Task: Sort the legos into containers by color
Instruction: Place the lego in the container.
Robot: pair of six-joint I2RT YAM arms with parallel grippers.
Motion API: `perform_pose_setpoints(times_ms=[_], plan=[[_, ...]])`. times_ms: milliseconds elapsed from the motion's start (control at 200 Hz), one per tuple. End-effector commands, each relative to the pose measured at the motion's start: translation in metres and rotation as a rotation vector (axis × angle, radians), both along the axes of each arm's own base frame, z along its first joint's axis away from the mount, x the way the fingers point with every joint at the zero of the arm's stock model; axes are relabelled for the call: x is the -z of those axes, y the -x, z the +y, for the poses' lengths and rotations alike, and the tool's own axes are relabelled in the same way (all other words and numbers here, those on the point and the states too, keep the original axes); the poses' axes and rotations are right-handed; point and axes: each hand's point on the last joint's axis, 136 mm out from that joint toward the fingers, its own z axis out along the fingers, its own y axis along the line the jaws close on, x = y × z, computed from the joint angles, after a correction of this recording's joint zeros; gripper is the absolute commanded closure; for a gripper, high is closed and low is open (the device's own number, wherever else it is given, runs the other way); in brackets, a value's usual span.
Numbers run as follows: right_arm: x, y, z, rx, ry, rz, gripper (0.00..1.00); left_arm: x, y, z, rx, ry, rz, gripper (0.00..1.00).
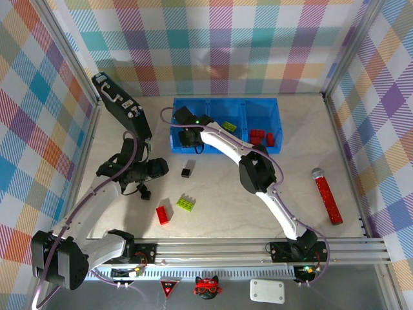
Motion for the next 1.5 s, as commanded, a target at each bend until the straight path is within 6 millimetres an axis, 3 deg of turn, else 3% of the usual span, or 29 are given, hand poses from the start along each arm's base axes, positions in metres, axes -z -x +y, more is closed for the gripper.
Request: perform_pose_setpoints(times_ms=[0,190,485,665,830,975,1345,1495], plan=[[0.0,0.006,0.003,-0.024,0.015,0.005,0.59,0.002,0.002,0.001,0.005,0.009,-0.002,0.39],[-0.019,0.008,0.005,-0.025,-0.002,-0.018,0.53,0.003,0.0,0.0,0.009,0.009,-0.002,0.39],[-0.097,0.017,-0.004,-0.031,-0.058,-0.098,0.51,0.006,-0.005,-0.004,0.023,0.016,0.004,0.4],[-0.137,0.033,-0.023,-0.029,-0.081,-0.133,0.5,0.014,-0.015,-0.016,0.051,0.001,0.03,0.41],[-0.155,0.051,-0.05,-0.017,-0.064,-0.155,0.49,0.019,-0.026,-0.03,0.099,-0.052,0.04,0.41],[-0.15,0.069,-0.085,0.023,-0.053,-0.125,0.49,0.026,-0.036,-0.044,0.152,-0.096,0.067,0.41],[-0.088,0.112,-0.201,0.218,-0.14,0.085,0.48,0.055,-0.048,-0.08,0.276,-0.222,0.159,0.41],[-0.063,0.125,-0.235,0.275,-0.17,0.161,0.48,0.065,-0.047,-0.088,0.308,-0.28,0.194,0.41]])
